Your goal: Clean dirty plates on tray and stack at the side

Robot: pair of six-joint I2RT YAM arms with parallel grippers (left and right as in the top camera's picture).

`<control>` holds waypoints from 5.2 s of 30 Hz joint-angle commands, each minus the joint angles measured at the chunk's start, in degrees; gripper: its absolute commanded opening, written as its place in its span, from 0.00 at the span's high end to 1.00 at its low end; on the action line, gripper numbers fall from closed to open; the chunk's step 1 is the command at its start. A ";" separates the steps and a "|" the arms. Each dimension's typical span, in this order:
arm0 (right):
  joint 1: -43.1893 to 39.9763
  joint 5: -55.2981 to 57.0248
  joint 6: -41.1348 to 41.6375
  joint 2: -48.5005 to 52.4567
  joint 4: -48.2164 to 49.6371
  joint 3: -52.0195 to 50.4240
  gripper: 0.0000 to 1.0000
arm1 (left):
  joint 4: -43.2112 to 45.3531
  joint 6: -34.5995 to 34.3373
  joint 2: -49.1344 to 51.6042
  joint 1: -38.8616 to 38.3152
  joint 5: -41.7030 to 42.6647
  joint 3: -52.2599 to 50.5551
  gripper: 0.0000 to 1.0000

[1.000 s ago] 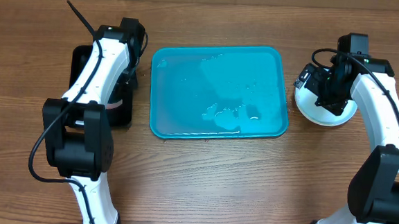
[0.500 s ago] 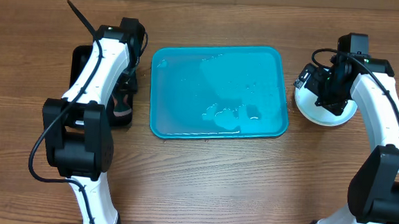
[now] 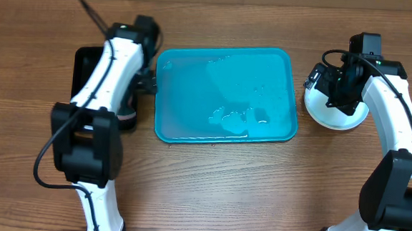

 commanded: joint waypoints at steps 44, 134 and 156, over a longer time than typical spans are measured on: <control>0.44 -1.64 -12.22 -36.00 -1.42 11.39 0.00 | 1.25 0.17 -19.32 -14.73 2.38 8.87 0.00; 2.99 -5.03 -17.73 -103.71 51.08 -81.57 0.00 | 73.83 11.54 -83.56 4.09 22.58 -67.58 0.00; 2.99 -5.03 -17.73 -103.71 51.06 -81.57 0.00 | 82.07 23.37 -116.80 8.31 24.59 -100.30 0.00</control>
